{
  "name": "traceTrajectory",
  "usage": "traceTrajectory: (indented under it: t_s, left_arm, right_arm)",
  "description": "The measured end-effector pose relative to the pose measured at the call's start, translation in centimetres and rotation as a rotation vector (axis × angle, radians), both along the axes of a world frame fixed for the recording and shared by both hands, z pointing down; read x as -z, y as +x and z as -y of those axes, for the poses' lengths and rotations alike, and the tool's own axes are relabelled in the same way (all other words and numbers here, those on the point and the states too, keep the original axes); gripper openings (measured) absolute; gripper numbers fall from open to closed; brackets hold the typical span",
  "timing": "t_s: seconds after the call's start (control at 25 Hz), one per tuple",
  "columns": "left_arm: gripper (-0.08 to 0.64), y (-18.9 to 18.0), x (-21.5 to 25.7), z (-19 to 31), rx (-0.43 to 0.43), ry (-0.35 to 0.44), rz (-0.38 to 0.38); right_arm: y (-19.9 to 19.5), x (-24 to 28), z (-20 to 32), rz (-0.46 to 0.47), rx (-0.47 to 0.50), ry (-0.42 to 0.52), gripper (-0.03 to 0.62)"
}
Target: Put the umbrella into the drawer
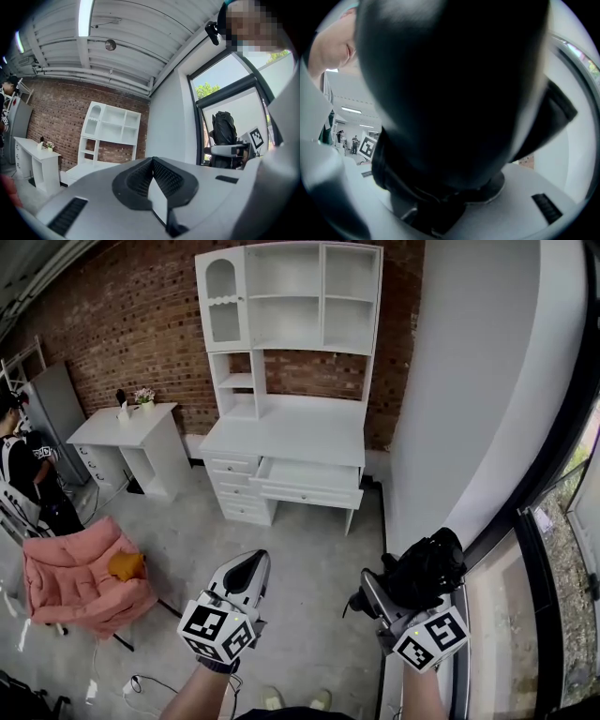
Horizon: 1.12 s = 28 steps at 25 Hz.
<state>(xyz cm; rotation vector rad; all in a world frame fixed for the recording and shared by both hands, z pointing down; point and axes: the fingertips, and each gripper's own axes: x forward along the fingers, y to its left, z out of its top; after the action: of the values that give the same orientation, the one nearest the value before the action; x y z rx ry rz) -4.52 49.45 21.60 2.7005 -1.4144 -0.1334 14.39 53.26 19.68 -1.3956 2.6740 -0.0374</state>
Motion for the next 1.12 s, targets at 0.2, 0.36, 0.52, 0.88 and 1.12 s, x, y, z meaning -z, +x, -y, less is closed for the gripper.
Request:
traceTrajectory:
  t_s: [0.2,0.36,0.52,0.88,1.12]
  left_arm:
    - [0.006,2.3,-0.5,0.0,0.001,-0.007,0.011]
    - [0.006,3.7,-0.5,0.2,0.013,-0.008,0.02]
    - [0.006,4.3,-0.9,1.5,0.024,-0.018,0.026]
    - [0.006,4.4,-2.1,9.7,0.007,-0.017,0.019]
    - [0.006,1.1,-2.6,19.8,-0.002,-0.012,0.022]
  right_arm:
    - [2.0,-0.9,0.0,-0.001,0.001,0.001,0.176]
    - [3.9,-1.5,0.4,0.004,0.004,-0.01,0.176]
    - [4.6,-1.8,1.7,0.02,0.017,-0.021,0.176]
    - [4.2,-2.8,9.6,0.018,0.013,-0.047,0.176]
    - [0.8,-2.4,18.9,0.012,0.003,-0.054,0.176]
